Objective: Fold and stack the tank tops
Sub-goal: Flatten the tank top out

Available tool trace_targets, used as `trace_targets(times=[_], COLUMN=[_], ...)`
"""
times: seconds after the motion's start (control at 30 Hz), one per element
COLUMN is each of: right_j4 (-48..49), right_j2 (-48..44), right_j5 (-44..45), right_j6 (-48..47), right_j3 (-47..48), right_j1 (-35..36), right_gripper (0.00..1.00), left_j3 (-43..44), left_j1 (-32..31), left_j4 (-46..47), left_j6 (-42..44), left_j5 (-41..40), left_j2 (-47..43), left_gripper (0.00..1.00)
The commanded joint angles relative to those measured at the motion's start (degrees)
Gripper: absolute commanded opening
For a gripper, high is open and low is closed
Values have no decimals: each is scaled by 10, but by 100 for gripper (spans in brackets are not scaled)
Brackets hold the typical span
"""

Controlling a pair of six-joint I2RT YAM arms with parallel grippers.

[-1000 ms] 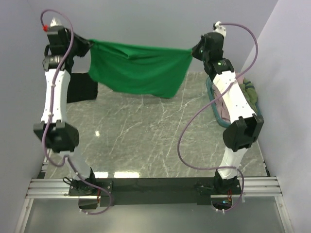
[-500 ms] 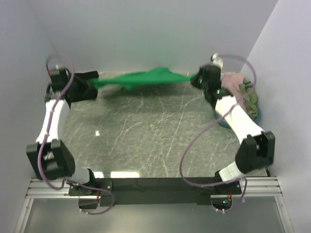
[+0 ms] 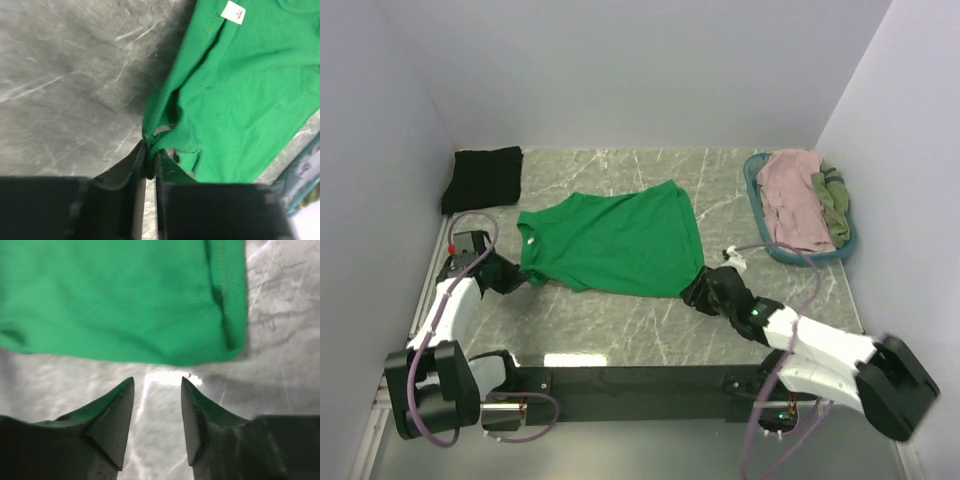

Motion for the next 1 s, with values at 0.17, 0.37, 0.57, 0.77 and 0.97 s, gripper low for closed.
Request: trace_targets(times=[0.17,0.37,0.57,0.77,0.97], right_j4=[-140,-160,-146,-141,-146], right_j2=[-178,37,141,187,218], right_j5=[161,153,118,123,115], right_j6=[-13,-123,-153,-161,-136], right_j3=[32,156,194,207,216], right_j1=[17,10,6,-4,-18], right_gripper=[58,56,51,47,45], left_j3=[82,112,123,98,80], left_j1=[4,4,4,-3,-6], left_j4=[-48,-73,-91,-69,-47], left_j6=[48,66,87,60,55], left_j5=[-44,-64,-78,-42,-31], left_j2=[-25,-12,2,19,20], left_gripper=[26,28,28,43,53])
